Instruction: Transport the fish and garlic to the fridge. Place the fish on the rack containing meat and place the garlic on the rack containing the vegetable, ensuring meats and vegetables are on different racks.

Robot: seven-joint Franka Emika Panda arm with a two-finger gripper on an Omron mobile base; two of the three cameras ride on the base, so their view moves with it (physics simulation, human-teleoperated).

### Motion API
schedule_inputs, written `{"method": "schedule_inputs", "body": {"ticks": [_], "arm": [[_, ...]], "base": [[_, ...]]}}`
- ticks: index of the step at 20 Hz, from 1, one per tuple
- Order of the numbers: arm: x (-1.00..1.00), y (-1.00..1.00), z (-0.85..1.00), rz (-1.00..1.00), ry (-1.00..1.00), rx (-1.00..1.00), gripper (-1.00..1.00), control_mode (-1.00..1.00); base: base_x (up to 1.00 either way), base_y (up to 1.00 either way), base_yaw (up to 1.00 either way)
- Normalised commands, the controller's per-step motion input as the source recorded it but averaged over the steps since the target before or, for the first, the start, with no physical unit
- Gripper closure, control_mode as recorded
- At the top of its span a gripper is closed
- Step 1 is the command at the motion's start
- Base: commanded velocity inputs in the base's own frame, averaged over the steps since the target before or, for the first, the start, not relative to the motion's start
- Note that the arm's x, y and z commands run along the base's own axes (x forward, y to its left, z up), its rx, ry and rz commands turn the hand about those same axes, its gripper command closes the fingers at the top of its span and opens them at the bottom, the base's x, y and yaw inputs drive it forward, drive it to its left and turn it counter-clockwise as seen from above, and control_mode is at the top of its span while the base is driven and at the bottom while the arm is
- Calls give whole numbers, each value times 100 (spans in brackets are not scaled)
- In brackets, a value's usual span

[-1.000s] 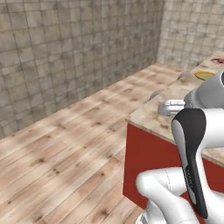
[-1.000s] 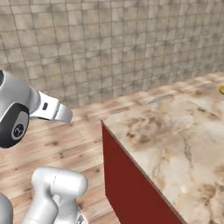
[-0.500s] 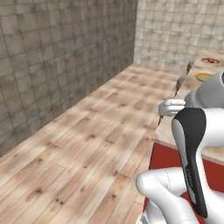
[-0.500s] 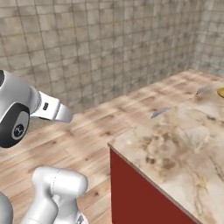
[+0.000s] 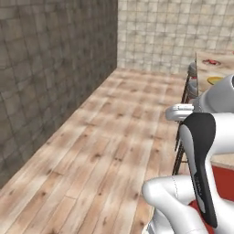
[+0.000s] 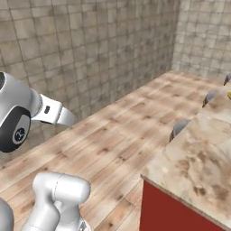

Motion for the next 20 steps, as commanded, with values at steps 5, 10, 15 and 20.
{"method": "schedule_inputs", "body": {"ticks": [5,10,15,20], "arm": [[0,0,0,0,0,0,-100,100],[0,0,0,0,0,0,-100,100],[0,0,0,0,0,0,-100,100],[0,0,0,0,0,0,-100,100]], "base": [[100,99,-43],[100,93,-39],[100,86,-37],[100,74,-36]]}}
